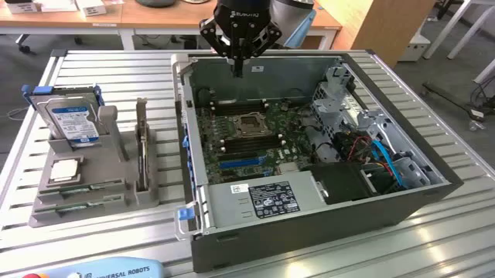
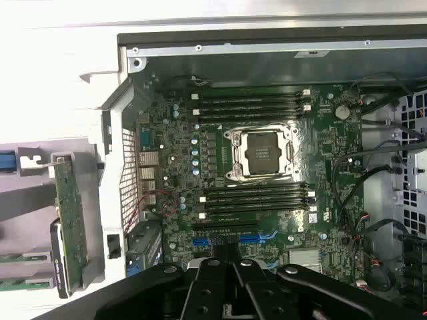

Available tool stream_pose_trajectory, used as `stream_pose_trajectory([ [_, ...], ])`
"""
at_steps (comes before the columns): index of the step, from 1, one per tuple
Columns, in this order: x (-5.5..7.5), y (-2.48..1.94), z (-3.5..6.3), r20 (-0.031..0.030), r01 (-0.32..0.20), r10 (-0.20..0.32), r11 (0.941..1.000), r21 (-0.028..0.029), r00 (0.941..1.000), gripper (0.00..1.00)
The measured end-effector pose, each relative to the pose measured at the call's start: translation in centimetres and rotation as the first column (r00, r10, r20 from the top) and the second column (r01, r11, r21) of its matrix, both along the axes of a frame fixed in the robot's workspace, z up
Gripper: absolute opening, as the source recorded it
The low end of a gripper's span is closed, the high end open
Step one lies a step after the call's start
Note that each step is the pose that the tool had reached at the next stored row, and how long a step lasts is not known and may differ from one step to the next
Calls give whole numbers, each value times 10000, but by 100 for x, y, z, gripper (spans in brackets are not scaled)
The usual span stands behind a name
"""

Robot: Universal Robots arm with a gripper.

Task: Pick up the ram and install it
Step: 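Reach for the ram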

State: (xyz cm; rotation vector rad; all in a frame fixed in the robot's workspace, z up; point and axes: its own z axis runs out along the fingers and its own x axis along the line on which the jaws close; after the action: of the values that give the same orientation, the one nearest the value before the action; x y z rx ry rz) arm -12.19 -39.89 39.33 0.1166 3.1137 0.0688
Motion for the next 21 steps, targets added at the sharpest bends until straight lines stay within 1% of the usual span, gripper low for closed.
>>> stream_pose_trajectory([
  [11,-4,0,0,0,0,0,10000,0,10000,10],
  [21,-111,0,-2,0,-1,1,10000,0,10000,10],
])
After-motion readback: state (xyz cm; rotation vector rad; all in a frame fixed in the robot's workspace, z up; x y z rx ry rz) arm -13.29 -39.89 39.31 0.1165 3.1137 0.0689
